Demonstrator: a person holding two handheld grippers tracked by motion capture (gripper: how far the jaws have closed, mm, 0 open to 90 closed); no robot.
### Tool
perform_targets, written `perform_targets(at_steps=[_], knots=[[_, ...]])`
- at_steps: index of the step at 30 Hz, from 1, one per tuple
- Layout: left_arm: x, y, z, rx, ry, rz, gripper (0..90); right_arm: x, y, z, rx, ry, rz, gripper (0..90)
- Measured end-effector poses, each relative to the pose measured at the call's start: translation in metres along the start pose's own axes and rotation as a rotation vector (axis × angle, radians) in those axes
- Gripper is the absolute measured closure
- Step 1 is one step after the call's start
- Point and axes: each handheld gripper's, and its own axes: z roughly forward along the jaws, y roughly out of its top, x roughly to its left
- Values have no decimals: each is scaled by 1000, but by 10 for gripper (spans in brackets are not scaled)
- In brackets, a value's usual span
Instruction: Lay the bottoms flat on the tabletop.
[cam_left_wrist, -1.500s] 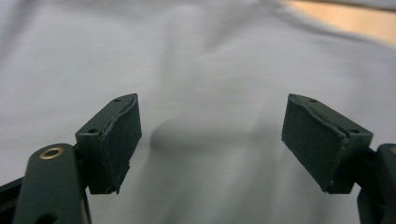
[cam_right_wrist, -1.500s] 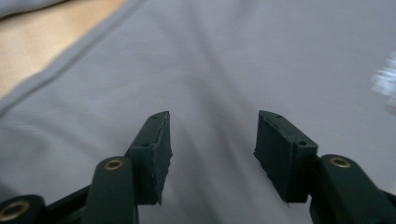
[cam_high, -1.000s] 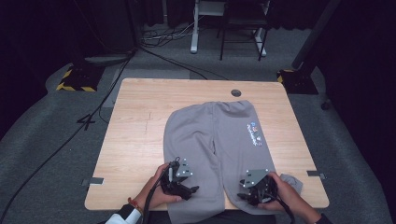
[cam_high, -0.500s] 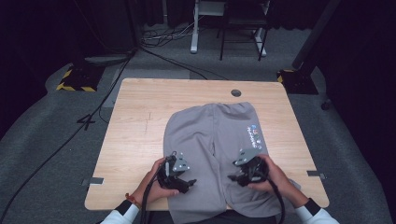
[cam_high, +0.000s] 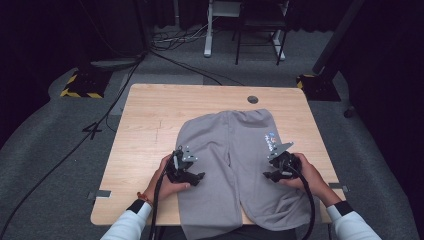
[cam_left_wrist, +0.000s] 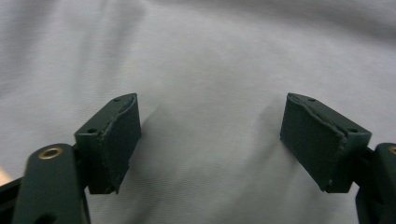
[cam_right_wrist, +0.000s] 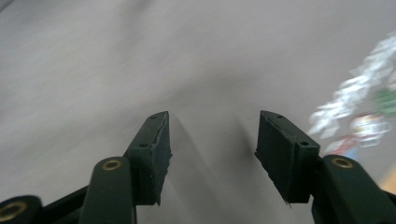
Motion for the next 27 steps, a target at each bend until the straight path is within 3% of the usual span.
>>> perform_targets(at_steps=[3,7,8,10,13,14,15,16,17,20,23,24,26,27], knots=[[-13,0,1,-2,-33,40,192,16,-6,-2,-25,53,-10,477],[-42,2,2,7,-122,128,194,44,-13,-5,-67,128,-29,499],[-52,3,3,16,-160,179,195,52,-14,-6,-75,138,-49,499],[-65,5,3,26,-208,226,202,68,-13,-9,-60,158,-93,499],[-70,11,-1,5,-281,248,237,81,-8,-11,-30,207,-177,490],[-67,14,-5,-26,-238,239,237,84,-6,-11,-28,230,-200,481],[-62,17,-9,-46,-189,217,236,83,-4,-13,-36,240,-218,466],[-56,19,-11,-62,-158,187,231,79,-1,-15,-54,225,-203,465],[-43,23,-13,-85,-118,119,228,75,1,-16,-70,205,-184,462],[-11,30,-15,-105,-18,31,219,48,6,-17,-129,87,-87,449],[32,39,-8,-122,14,-131,217,21,5,-12,-174,17,19,453],[43,43,-4,-112,36,-164,217,11,3,-9,-177,-7,61,454],[59,49,3,-114,52,-207,217,-2,-1,-4,-184,-70,84,457],[67,53,8,-104,66,-227,217,-7,-3,-2,-186,-72,106,458]])
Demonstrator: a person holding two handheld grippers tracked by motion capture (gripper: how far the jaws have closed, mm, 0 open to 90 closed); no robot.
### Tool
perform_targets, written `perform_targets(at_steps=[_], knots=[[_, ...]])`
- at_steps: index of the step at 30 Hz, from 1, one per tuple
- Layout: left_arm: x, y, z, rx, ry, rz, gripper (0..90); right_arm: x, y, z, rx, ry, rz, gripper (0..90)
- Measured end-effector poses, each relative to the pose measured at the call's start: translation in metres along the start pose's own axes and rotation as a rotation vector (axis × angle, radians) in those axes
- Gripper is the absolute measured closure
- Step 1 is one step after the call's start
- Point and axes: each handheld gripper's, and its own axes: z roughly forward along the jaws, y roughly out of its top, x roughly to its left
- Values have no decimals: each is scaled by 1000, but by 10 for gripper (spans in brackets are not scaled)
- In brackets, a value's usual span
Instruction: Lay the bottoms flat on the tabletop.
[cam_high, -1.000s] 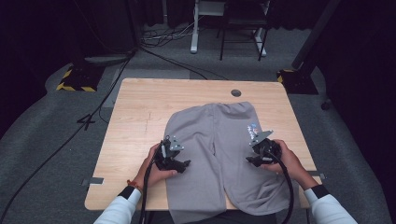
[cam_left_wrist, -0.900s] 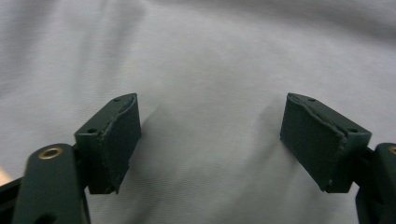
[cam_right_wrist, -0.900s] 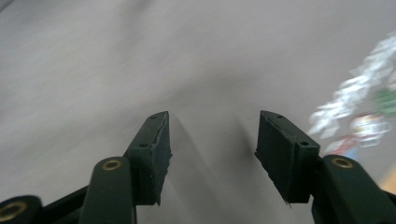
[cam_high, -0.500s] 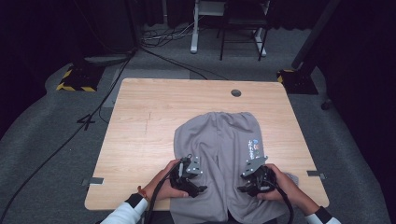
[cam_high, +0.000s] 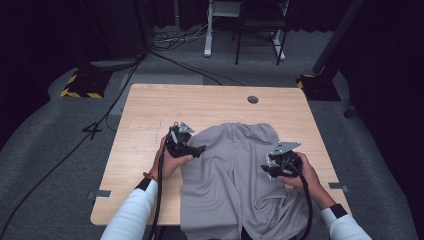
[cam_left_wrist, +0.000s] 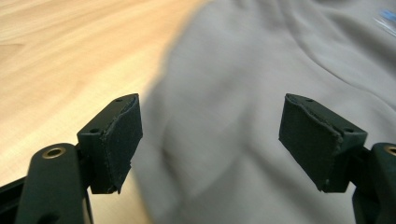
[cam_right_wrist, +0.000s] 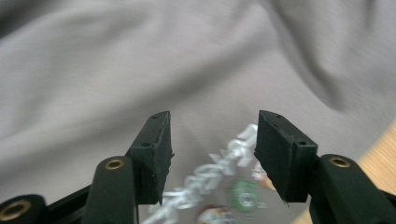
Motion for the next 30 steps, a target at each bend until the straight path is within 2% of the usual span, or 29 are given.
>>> perform_targets(at_steps=[1,2,5,10,11,15,17,18,20,21,22,23,25,26,27,28,29,30], knots=[[6,6,8,16,13,-22,218,-7,-3,3,-6,11,39,462],[9,9,12,16,8,-40,220,-12,-6,5,-8,8,73,462],[12,19,29,51,25,-54,219,-17,-11,7,-5,1,73,460],[2,28,49,92,21,-21,237,-23,-16,10,-2,-20,84,455],[-1,29,52,103,23,-11,242,-25,-17,10,-7,-12,96,455],[-11,31,62,125,15,33,345,-28,-19,10,-11,-12,106,454],[-14,33,63,131,27,67,478,-29,-20,10,-15,-11,107,453],[-15,34,62,139,35,85,577,-29,-20,9,-13,-12,112,452],[-17,36,62,137,49,102,658,-30,-21,10,-18,-10,116,450],[-18,37,62,128,63,106,725,-29,-21,9,-18,-8,129,449],[-21,39,60,121,102,120,749,-30,-22,10,-19,-10,132,449],[-24,41,56,93,113,136,755,-31,-22,9,-18,-11,134,448],[-38,43,45,9,136,186,762,-31,-22,7,-10,-39,134,442],[-52,42,36,-41,145,260,763,-32,-23,6,-8,-56,141,444],[-62,41,31,-65,158,323,764,-35,-25,3,-9,-56,156,446],[-77,38,25,-89,172,405,764,-37,-26,2,-10,-59,161,446],[-95,32,19,-108,133,474,760,-39,-28,0,-11,-73,169,446],[-105,28,15,-111,98,509,752,-43,-30,-3,-7,-81,186,447]])
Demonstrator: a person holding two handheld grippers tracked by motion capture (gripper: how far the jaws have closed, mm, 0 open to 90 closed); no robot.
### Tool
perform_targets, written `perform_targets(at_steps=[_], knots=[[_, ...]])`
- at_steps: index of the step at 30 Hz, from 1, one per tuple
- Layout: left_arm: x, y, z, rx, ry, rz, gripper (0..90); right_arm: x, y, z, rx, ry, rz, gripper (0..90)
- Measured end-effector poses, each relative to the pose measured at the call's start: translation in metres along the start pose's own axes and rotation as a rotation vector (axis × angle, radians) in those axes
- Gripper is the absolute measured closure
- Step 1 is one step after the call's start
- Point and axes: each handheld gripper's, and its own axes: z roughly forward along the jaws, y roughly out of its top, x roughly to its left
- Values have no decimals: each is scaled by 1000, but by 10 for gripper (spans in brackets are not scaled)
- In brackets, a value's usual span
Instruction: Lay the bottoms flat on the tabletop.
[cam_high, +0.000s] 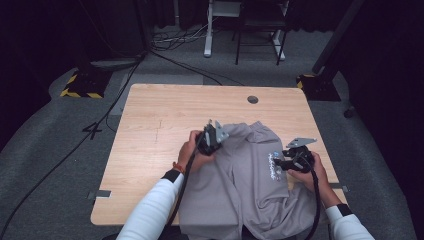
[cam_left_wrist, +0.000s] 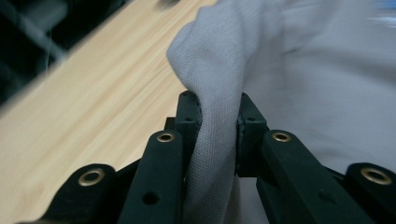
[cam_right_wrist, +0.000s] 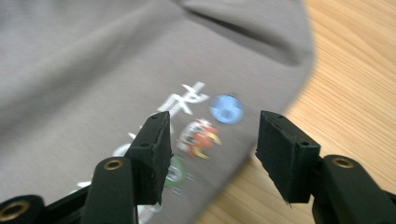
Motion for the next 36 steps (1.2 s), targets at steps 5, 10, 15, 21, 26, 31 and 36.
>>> perform_targets(at_steps=[5,10,15,21,26,31,36], knots=[[-68,-3,-16,14,-172,160,637,-13,-4,-9,-9,-10,38,438],[-101,-14,-29,57,-313,174,437,-16,-5,-13,-14,15,44,424],[-71,-20,-52,-30,-271,11,358,-12,-2,-15,-28,12,23,426],[-31,-35,-42,29,-308,-197,336,-17,11,-16,-65,-27,21,442],[-46,-36,-28,114,-307,-168,335,-33,35,-6,-94,-48,65,448],[-42,-36,-21,101,-331,-224,398,-43,58,15,-84,-78,108,460],[-18,-33,-32,44,-306,-264,374,-40,72,22,-85,-96,86,472]])
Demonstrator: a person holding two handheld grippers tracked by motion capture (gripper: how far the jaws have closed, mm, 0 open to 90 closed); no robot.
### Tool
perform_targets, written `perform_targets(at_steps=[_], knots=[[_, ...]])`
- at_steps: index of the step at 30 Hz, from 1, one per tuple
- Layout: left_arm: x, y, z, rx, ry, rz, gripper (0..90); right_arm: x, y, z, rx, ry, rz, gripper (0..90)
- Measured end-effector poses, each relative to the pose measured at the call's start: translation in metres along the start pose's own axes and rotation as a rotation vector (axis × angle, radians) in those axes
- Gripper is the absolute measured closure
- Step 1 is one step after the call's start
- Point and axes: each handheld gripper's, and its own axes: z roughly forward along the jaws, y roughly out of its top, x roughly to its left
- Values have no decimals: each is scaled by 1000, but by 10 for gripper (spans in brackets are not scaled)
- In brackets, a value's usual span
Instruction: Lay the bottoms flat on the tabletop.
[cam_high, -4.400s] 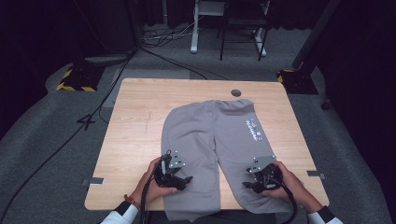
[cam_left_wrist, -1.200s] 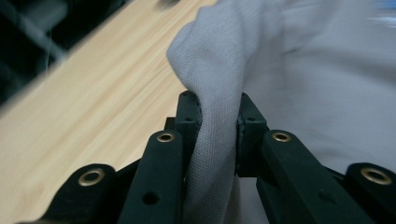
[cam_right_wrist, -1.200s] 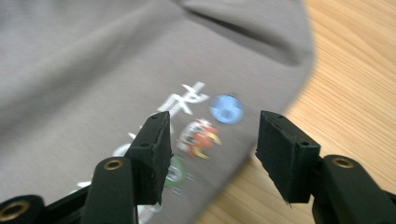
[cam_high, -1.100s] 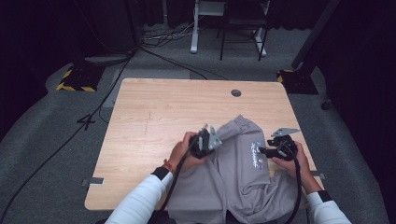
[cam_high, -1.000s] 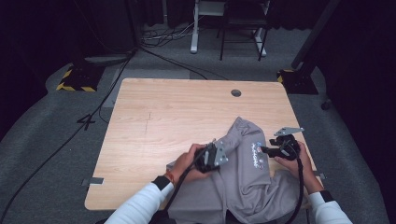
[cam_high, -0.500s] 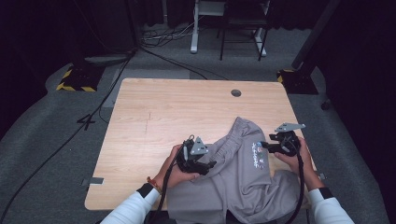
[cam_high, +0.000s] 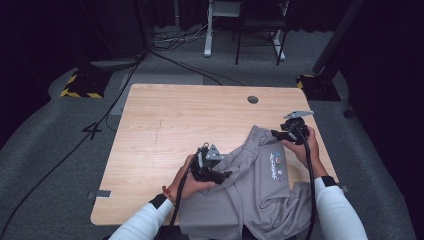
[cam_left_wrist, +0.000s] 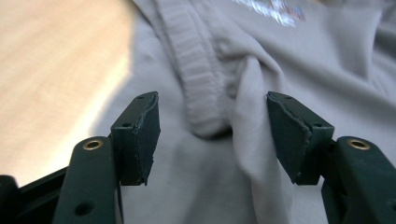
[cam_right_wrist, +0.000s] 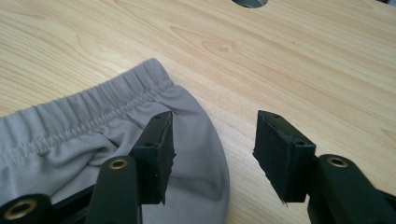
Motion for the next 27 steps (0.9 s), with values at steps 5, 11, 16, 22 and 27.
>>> perform_targets(at_steps=[5,11,16,22,27], knots=[[12,9,-4,-42,46,-2,369,-2,5,0,-10,-25,9,477],[8,5,27,92,34,20,357,-4,6,5,8,-50,6,483],[-15,0,34,130,3,87,349,-1,4,15,51,-22,1,497],[-27,-7,42,156,-23,99,364,2,1,25,92,-11,-10,493],[-22,-5,40,162,-70,95,515,4,-4,32,113,14,-16,493]])
